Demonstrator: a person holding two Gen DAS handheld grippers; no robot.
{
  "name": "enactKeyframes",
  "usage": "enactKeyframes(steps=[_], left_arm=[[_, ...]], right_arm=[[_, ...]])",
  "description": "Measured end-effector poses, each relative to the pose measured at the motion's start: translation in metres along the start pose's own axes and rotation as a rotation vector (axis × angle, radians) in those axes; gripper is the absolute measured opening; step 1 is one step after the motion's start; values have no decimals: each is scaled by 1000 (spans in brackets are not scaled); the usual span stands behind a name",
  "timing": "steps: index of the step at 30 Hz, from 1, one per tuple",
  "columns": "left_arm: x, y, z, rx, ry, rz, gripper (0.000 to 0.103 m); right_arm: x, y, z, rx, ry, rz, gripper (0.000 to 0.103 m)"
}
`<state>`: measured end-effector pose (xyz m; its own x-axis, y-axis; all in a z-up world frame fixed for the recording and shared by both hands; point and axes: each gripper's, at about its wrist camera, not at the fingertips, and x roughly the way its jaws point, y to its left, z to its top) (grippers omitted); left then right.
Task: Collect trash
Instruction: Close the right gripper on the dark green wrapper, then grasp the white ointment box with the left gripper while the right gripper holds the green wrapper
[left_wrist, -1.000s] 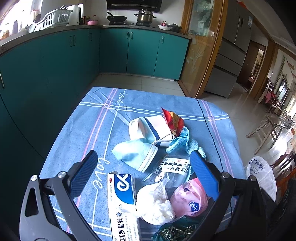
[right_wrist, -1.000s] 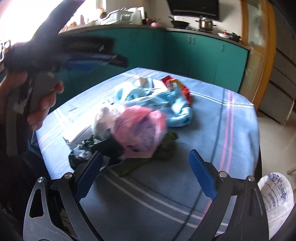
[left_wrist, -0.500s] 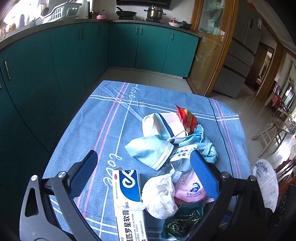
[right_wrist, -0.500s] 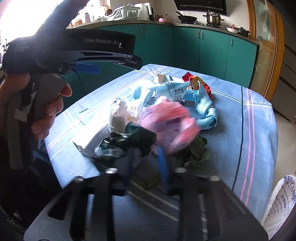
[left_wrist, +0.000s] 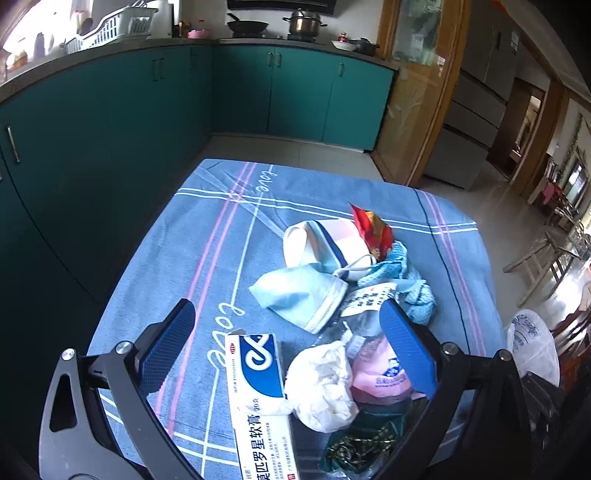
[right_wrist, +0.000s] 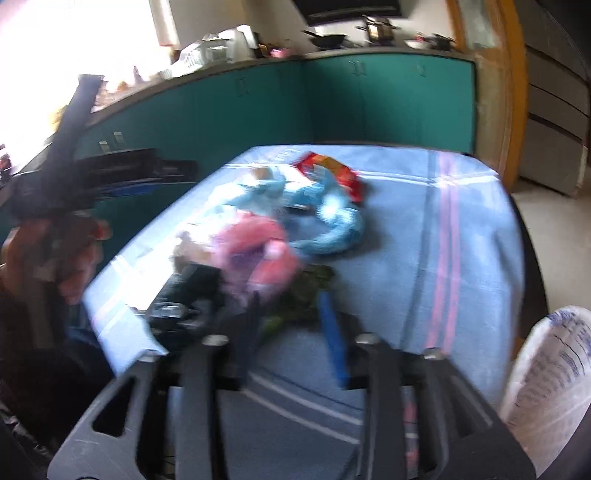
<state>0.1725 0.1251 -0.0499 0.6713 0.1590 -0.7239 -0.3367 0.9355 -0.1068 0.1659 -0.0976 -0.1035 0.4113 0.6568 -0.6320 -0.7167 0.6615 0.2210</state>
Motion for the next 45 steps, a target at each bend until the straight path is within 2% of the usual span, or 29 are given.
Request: enactKeyframes(steps=[1,2,5,10,11,12,15,19,23,28,33,36,37,39,41,45], left_arm=[[1,2,0,-11,4,0,100],[3,5,0,-26,10,-1,100],[4,8,1,-45,14,4,100],[2,20,-2,-47,16,29,100],[2,26,-4,-56,24,24,100],[3,31,-7,-61,39,14,100],[6,43,-20,-64,87,-3,100],[5,58,-41,-89,134,-44,100],[9,64,-62,-111,205,-177,100],[7,25,-75,98,196,-116,100],[22,9,-82,158,242,-36,99],[24,7,-82,179,232,-7,95],[23,6,-82,181,226,-13,91],[22,6,-82,178,228,-22,78],[23,7,-83,182,240,-25,60],[20,5,-85,194,233,-21,53]], right_arm=[[-1,9,0,-21,-13,27,67],[0,21,1,-45,-26,62,70],[9,45,4,-73,-22,123,75],[45,67,-2,-94,52,54,75],[52,71,-5,-98,70,44,74],[56,73,-7,-105,79,34,65],[57,75,-9,-103,70,53,49],[46,68,-8,-82,31,57,46],[16,47,-2,-33,-59,50,46],[-10,9,4,60,-136,-2,46],[-15,-22,4,117,-143,-115,46],[-16,-32,3,147,-134,-143,46],[-16,-35,2,155,-132,-150,46],[-16,-41,1,171,-131,-162,46],[-17,-44,0,177,-131,-167,46],[-16,-46,-2,177,-129,-172,46]])
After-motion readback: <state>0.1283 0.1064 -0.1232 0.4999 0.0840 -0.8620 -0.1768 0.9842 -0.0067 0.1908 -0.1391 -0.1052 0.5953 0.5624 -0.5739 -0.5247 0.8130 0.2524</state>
